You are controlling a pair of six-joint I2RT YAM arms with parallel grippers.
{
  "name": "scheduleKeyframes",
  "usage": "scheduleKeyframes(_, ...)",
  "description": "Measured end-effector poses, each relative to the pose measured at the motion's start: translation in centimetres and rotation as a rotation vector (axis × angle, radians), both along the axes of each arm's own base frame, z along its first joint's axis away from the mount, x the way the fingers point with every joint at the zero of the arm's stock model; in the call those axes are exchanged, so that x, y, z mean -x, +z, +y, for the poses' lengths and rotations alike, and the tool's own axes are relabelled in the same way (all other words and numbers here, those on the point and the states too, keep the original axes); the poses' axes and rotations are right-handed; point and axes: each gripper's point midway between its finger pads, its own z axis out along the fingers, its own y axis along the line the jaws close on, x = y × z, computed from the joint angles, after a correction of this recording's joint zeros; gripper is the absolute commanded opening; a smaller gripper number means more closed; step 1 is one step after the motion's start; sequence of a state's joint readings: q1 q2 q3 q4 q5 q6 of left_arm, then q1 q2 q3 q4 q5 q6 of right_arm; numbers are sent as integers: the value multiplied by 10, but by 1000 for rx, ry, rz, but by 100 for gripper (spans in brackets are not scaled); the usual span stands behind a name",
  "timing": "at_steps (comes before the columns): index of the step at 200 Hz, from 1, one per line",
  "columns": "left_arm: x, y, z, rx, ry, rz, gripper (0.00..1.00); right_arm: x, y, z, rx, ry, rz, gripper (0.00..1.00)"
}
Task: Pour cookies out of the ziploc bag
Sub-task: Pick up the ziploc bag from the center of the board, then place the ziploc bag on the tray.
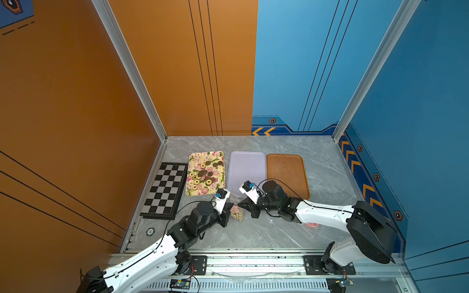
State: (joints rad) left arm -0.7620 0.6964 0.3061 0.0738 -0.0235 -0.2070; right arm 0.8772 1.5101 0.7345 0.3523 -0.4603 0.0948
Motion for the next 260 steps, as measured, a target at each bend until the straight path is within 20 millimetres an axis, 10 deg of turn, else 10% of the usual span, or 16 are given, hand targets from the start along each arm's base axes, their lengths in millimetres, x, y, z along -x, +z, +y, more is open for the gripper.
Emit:
scheduleKeyframes(68, -22, 0, 8, 17, 33, 30, 0, -30, 30, 15, -52, -39, 48, 0)
scheduleKeyframes(112, -73, 27, -4, 39, 42, 30, 0, -87, 62, 17, -96, -100, 27, 0)
scheduleKeyframes(197, -106, -32, -35, -66, 4, 163, 0, -129, -4, -13, -124, -239, 217, 0)
scheduleKeyframes(223, -113, -23, -43, -72, -3, 126, 31, -140, 5, -16, -182, -265, 235, 0)
scheduleKeyframes(260, -127, -23, -55, -94, 9, 114, 42, -171, 13, -36, -235, -368, 203, 0)
